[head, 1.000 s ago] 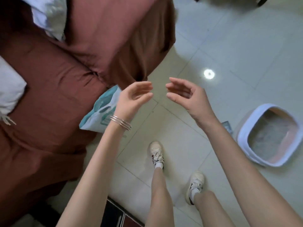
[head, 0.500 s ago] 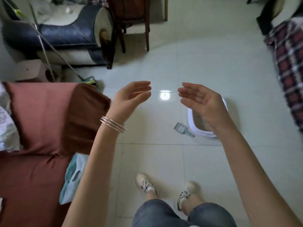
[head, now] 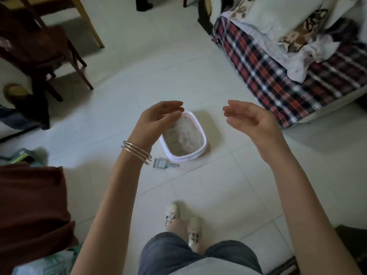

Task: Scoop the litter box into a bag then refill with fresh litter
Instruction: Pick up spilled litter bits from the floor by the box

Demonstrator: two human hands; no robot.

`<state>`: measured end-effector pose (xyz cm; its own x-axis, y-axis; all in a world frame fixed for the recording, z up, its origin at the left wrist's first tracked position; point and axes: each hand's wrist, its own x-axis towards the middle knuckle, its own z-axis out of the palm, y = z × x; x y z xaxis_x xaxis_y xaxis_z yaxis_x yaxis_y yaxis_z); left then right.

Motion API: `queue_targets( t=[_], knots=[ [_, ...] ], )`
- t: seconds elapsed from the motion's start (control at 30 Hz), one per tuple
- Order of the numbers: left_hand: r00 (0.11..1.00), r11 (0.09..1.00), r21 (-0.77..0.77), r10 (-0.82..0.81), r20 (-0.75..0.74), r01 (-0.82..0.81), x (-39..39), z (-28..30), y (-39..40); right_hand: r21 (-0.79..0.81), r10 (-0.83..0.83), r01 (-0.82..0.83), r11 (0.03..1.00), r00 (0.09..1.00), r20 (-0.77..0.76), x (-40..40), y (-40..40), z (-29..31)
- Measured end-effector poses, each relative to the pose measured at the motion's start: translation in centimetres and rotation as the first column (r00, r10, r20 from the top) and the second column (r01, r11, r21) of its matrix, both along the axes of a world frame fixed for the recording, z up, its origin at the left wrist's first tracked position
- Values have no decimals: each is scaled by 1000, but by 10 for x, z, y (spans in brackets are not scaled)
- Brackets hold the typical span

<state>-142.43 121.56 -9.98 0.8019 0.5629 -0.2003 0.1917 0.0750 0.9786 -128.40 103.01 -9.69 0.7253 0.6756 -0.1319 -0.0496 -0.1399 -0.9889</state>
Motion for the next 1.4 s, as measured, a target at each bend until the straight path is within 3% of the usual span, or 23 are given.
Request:
queue_targets(
  t=[0.3,0.57,0.77,1.0,1.1,1.4],
  knots=[
    [980,981,0,-193,-42,193,112,-14,-20,-42,-83,84,996,996,20,84,-37,-8],
    [976,978,-47,-207,-63,204,200,-39,0,-85,-137,140,986,990,46,168,-28,-19],
    [990,994,-62,-95,-103,89,253,-60,-7,-143,-67,71,987,997,30,238,-35,-40],
    [983,993,-28,110,-147,-116,307,-96,-47,-186,186,-182,965,983,2,336,-41,-78],
    [969,978,-50,193,-153,-202,326,-110,-62,-218,226,-218,951,974,10,371,-47,-88],
    [920,932,-93,326,-217,-351,340,-117,-65,-230,312,-317,920,948,-56,414,-20,-101]
  ],
)
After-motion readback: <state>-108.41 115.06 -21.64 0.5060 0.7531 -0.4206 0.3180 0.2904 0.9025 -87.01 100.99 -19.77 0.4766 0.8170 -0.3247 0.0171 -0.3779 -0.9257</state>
